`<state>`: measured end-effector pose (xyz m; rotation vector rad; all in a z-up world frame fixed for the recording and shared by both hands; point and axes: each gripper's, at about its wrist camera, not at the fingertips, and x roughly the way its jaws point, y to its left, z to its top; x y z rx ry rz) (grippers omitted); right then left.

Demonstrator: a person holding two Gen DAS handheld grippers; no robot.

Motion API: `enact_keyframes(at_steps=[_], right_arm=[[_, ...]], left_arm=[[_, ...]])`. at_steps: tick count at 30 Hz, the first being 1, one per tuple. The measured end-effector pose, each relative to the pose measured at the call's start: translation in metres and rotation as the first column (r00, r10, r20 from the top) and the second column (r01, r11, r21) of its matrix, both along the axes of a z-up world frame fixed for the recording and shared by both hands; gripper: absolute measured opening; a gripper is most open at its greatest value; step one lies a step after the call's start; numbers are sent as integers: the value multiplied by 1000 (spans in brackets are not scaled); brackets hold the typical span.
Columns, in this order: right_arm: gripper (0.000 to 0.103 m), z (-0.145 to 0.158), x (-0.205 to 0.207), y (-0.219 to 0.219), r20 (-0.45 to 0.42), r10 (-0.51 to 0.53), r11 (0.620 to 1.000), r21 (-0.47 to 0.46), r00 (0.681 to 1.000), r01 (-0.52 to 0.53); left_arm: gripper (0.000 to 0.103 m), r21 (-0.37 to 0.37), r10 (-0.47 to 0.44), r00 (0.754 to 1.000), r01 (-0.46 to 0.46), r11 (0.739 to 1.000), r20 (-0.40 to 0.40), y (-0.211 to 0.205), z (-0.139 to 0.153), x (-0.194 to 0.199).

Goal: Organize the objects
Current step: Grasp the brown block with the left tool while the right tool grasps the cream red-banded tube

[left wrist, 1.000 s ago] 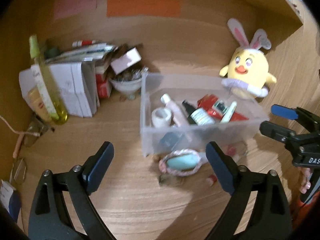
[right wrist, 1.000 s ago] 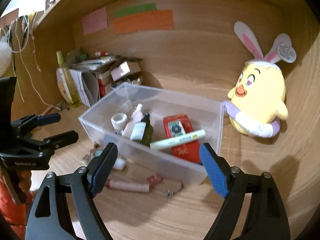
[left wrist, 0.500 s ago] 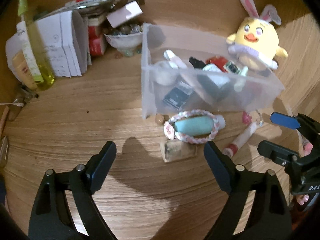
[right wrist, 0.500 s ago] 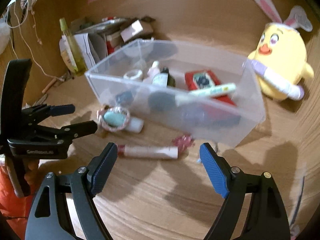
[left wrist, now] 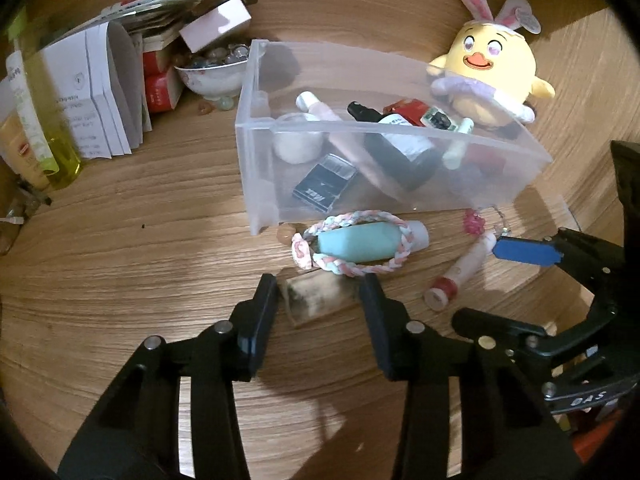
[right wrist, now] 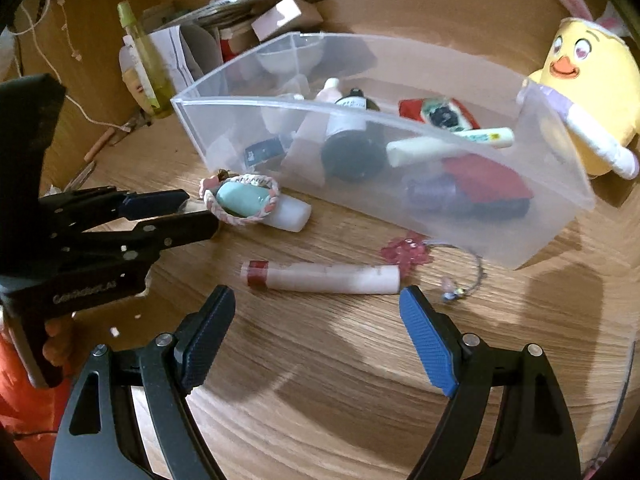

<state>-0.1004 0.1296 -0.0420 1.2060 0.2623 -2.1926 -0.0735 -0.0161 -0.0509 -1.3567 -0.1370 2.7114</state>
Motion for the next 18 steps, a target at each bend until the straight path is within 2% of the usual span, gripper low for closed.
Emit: enact_keyframes(at_steps=[4, 8, 14, 18], right_arm=[[87, -1, -4, -5, 9, -18, 1000, -6, 1000, 18], [87, -2, -5, -8, -7, -33, 999, 4, 999, 33], [87, -4, -4, -12, -48, -16, 998, 53, 999, 18], [83, -4, -4, -12, -54, -4, 999, 42, 999, 6]], left_arm=[[42, 2, 2, 1000, -2, 1000, -1, -2, 1, 2], [42, 11, 6, 1000, -6, 1000, -6, -6, 2, 8], [28, 25, 17, 1000, -17, 1000, -15, -13, 3, 19], [27, 29, 26, 1000, -26, 999, -16, -16, 5, 24]])
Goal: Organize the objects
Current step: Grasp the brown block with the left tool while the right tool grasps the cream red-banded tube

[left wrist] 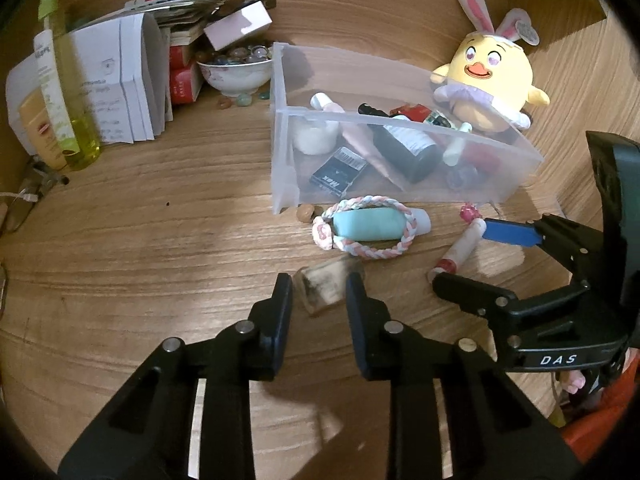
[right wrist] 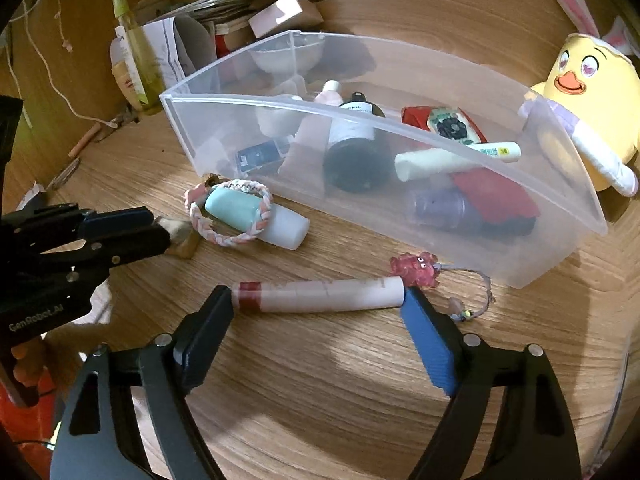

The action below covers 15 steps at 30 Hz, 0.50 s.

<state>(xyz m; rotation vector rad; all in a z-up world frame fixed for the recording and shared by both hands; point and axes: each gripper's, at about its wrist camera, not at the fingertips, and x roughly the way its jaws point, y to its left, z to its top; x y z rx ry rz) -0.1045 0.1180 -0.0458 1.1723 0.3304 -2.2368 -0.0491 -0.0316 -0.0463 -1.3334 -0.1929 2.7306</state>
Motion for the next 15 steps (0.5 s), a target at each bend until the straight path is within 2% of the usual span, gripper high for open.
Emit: enact_keyframes(at_steps=[4, 7, 10, 15], right_arm=[[83, 4, 6, 3, -20, 8, 1000, -17, 1000, -8], [83, 9, 11, 4, -41, 11, 1000, -23, 999, -12], [83, 14, 15, 8, -53, 7, 999, -35, 999, -9], [83, 25, 17, 20, -83, -16, 998, -54, 996, 12]], left_arm=[[27, 4, -5, 1000, 4, 1000, 7, 1, 2, 3], [35, -1, -11, 1000, 11, 1000, 16, 4, 1, 0], [37, -28, -20, 999, 22, 999, 42, 10, -4, -7], [41, -88, -29, 999, 33, 996, 42, 20, -5, -15]])
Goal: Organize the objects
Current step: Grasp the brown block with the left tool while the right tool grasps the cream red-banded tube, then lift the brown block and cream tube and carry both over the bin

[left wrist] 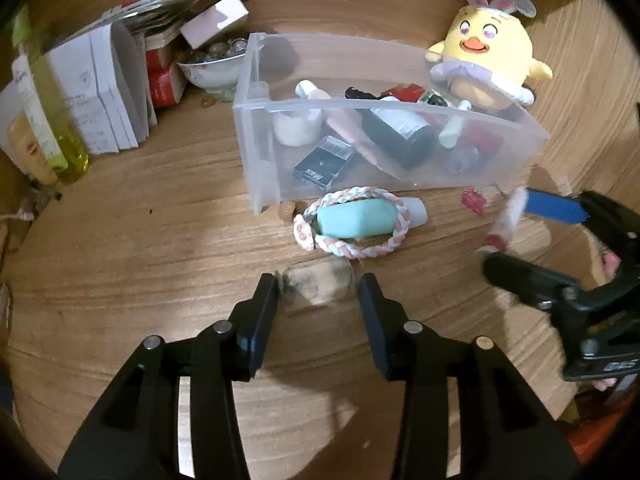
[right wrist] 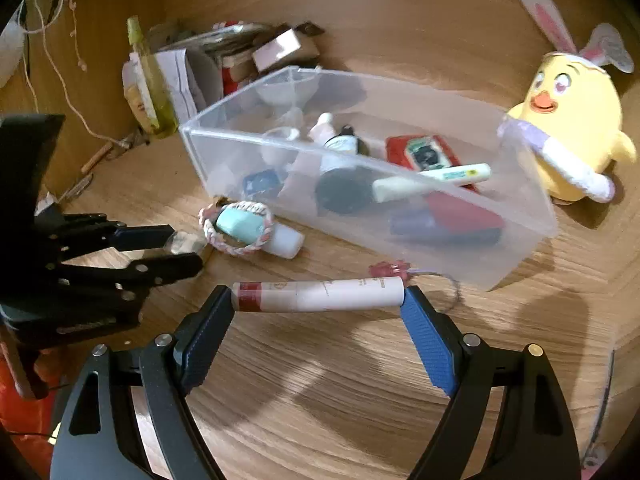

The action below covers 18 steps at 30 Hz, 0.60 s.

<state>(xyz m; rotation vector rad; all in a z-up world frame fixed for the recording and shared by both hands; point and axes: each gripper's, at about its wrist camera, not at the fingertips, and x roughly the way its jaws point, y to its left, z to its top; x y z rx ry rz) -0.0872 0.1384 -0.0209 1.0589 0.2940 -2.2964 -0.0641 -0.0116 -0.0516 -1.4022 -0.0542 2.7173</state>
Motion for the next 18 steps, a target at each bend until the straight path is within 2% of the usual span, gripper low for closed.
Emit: enact_keyframes(at_steps=[2, 9, 18], right_arm=[[83, 4, 1, 6, -12, -11, 1000, -9, 1000, 11], [83, 21, 1, 22, -46, -39, 998, -46, 998, 37], [83, 48, 0, 35, -106, -65, 994, -94, 992, 56]], left_arm=[[41, -27, 1, 1000, -1, 1000, -8, 3, 0, -3], [40, -20, 14, 999, -15, 1000, -29, 3, 5, 4], [40, -11, 47, 989, -49, 999, -137, -2, 40, 23]])
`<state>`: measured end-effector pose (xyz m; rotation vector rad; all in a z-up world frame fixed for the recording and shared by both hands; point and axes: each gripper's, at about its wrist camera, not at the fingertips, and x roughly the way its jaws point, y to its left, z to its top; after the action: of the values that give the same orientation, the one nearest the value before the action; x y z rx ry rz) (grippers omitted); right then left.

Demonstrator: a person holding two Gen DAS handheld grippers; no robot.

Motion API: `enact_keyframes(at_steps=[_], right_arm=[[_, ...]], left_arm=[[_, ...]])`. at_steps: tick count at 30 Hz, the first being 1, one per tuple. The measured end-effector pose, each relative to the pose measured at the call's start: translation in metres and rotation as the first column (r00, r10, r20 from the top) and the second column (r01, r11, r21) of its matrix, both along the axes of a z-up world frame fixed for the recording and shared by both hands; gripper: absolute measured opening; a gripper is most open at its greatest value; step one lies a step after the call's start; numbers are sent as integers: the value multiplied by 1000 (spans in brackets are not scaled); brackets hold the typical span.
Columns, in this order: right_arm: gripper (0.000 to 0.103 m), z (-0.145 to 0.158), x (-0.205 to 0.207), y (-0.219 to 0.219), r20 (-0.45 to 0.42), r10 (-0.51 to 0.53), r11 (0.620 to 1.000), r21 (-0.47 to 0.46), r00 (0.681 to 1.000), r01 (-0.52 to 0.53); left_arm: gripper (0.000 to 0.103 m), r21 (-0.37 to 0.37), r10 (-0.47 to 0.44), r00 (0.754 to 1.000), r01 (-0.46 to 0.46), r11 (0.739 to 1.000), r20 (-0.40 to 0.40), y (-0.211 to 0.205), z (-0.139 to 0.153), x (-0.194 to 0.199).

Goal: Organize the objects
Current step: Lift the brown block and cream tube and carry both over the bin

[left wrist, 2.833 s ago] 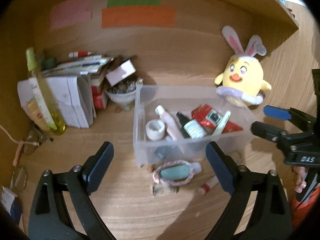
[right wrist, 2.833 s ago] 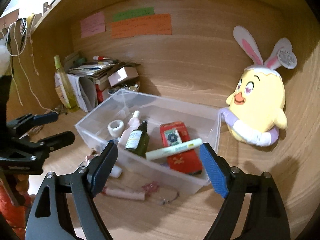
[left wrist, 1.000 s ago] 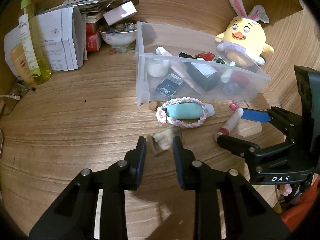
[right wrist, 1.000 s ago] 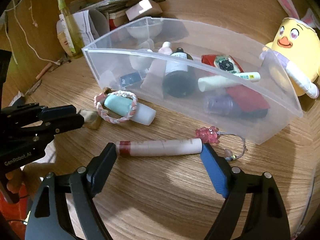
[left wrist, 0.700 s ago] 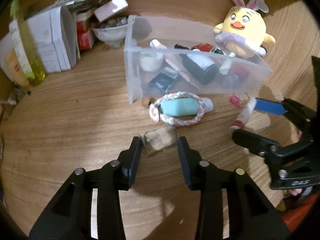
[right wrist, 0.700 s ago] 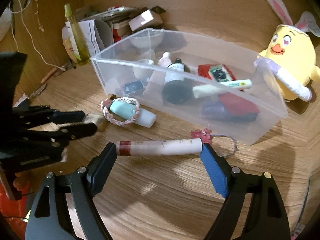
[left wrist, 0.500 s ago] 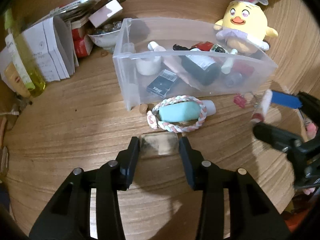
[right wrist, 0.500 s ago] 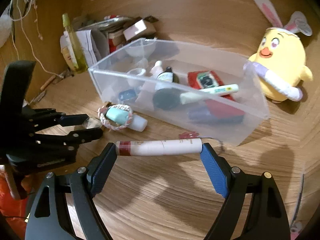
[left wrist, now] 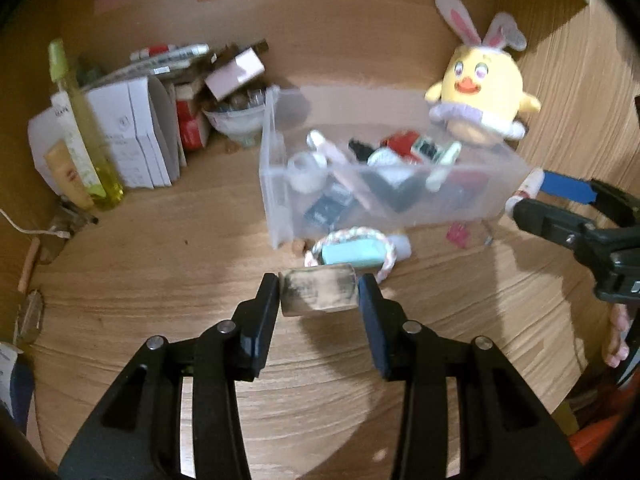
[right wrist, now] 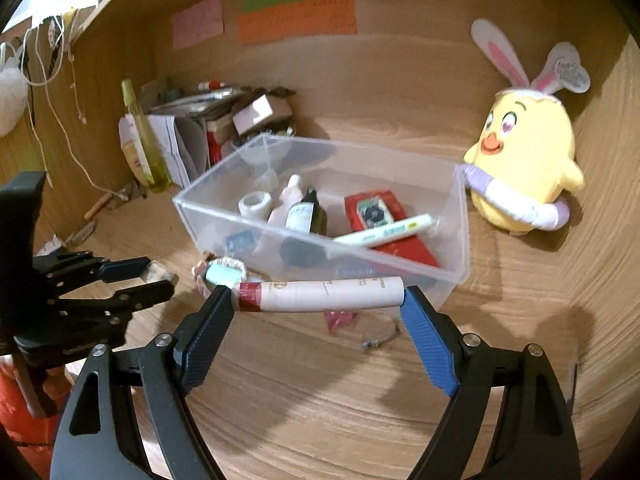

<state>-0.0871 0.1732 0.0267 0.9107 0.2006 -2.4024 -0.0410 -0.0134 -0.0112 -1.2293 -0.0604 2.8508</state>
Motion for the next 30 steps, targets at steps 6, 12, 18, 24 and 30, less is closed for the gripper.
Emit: enact_keyframes(at_steps=[6, 12, 18, 24, 30], right_arm=[[83, 12, -1, 7, -39, -21, 1000, -21, 999, 20], [83, 22, -5, 15, -71, -43, 999, -35, 997, 41], [83, 28, -14, 19, -88, -55, 998, -45, 995, 51], [83, 30, -25, 15, -95, -55, 997, -49, 994, 51], [83, 24, -42, 11, -72, -58, 997, -54, 996, 54]], left_arm=[[40, 24, -1, 997, 3, 1000, -83, 3, 25, 6], [40, 30, -6, 990, 11, 1000, -140, 9, 43, 0], [41, 51, 2, 983, 7, 999, -182, 9, 55, -8], [41, 62, 12, 978, 0, 998, -208, 6, 62, -20], [41, 81, 27, 981, -11, 997, -191, 1, 58, -37]])
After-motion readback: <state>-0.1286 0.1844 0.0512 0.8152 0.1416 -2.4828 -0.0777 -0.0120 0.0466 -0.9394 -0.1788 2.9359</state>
